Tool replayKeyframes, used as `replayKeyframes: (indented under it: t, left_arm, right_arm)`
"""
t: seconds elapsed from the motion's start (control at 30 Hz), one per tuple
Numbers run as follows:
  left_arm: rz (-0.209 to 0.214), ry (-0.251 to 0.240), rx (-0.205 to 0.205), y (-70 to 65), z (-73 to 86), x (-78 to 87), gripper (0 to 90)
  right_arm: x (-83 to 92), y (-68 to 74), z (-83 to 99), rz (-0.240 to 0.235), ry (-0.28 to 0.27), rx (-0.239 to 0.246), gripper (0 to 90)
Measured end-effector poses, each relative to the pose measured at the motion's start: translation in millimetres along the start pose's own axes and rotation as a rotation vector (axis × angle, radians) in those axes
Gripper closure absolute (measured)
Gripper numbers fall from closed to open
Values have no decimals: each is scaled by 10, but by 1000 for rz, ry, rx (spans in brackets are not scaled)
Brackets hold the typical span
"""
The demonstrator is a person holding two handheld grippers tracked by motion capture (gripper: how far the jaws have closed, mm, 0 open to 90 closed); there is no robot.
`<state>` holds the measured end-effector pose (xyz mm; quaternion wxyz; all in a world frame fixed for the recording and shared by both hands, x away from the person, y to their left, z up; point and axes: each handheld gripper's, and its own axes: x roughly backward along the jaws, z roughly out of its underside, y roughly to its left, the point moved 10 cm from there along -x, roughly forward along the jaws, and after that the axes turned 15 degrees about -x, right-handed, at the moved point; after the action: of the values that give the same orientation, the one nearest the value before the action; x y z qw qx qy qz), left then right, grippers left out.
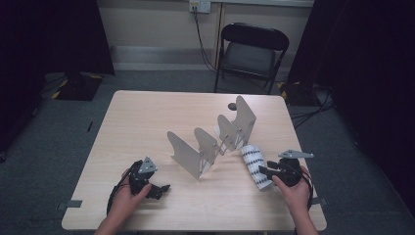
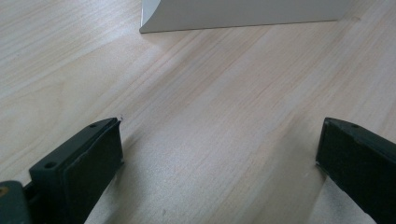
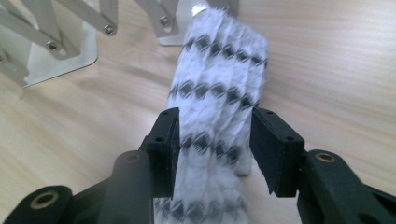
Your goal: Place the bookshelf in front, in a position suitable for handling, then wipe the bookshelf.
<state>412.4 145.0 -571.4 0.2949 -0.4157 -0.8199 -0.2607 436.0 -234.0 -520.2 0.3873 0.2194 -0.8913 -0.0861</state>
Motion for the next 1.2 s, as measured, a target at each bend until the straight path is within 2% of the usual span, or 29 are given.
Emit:
replayKeyframes:
  t: [0.03, 0.2, 0.23, 0.27, 0.33, 0.4, 0.47, 0.5, 0.57, 0.67, 0.8, 0.9, 1.2]
  left_arm:
    - [0, 0, 0, 0, 0, 0, 3]
    - [0, 0, 0, 1, 0, 0, 2]
    - [0, 0, 0, 0, 0, 0, 3]
    - [0, -1, 1, 0, 0, -1, 3]
    - [0, 0, 0, 0, 0, 0, 2]
    - [0, 0, 0, 0, 0, 0, 3]
    - [1, 0, 0, -1, 0, 0, 3]
    - [1, 0, 0, -1, 0, 0, 3]
    - [1, 0, 0, -1, 0, 0, 3]
    - [0, 0, 0, 0, 1, 1, 3]
    - [0, 0, 0, 0, 1, 0, 3]
    - [2, -3, 0, -2, -1, -1, 3]
    - [1, -3, 0, -2, -1, -1, 3]
  right_arm:
    - [-16, -4, -29, 14, -5, 0, 516]
    - [-144, 82, -61, 3, -2, 10, 442]
    - [-242, 99, -60, 31, -4, 19, 404]
    - [-242, 99, -60, 31, -4, 19, 404]
    - [-355, 103, -12, 56, 19, 33, 387]
    - [-446, 115, 43, 77, 44, 53, 417]
    - [-500, 131, 74, 111, 52, 101, 488]
    - [-508, 134, 78, 123, 54, 121, 522]
    - [-501, 149, 87, 127, 60, 132, 586]
    - [-490, 151, 111, 145, 74, 193, 645]
    - [-456, 148, 137, 149, 78, 182, 698]
    - [-440, 174, 165, 159, 85, 205, 713]
    - [-390, 172, 175, 105, 88, 122, 751]
